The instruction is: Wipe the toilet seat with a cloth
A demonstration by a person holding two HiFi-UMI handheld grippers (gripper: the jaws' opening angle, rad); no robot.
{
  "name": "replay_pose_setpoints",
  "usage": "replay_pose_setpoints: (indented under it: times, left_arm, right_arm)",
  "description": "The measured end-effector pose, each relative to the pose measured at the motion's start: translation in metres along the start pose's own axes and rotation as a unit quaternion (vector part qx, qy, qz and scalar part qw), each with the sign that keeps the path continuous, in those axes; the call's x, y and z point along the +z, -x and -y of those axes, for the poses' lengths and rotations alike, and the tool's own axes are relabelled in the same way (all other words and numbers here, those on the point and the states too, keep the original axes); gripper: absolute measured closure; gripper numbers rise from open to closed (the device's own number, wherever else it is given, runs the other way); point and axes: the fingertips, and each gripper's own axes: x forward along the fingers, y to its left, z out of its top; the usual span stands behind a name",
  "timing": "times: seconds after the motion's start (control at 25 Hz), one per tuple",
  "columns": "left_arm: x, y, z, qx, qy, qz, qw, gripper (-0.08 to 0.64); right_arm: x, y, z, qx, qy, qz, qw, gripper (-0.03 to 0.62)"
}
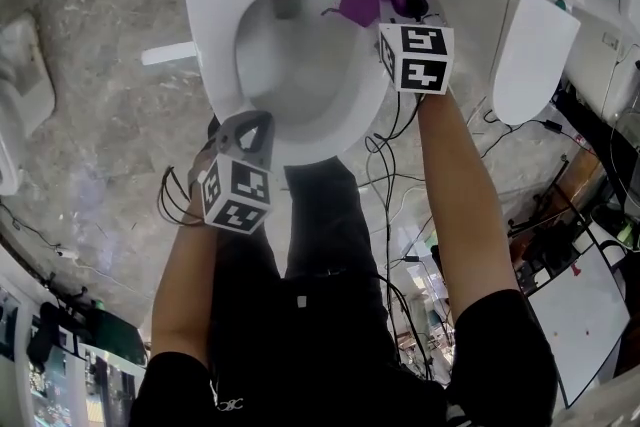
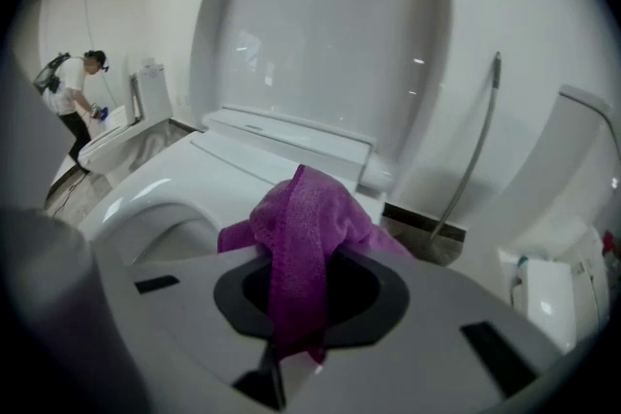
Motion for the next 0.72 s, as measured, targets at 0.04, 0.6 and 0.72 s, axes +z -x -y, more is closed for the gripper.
replay_pose_setpoints:
  times: [0.04,0.6,0.72]
  left_arm:
    - [0.001,0.000,0.001,0.000,-0.001,0.000,1.0000,0.552]
    - [0.002,-0.007,0.012,-0.007,-0.020,-0.014,0.9997,0.552]
    - [0.000,-0.008,0.016,-0.009,-0.024,-0.019,0.9995,0.552]
  right_arm:
    - [-0.004,0.003,0.014,-0.012,-0.025,-0.001,1.000,0.529]
    - [-0.025,0.020,-0.014,0.061,-0.001,0.017,0.998,0.529]
    - [-0.036,0.027,-0.024,0.076,0.016,0.001,0.997,0.529]
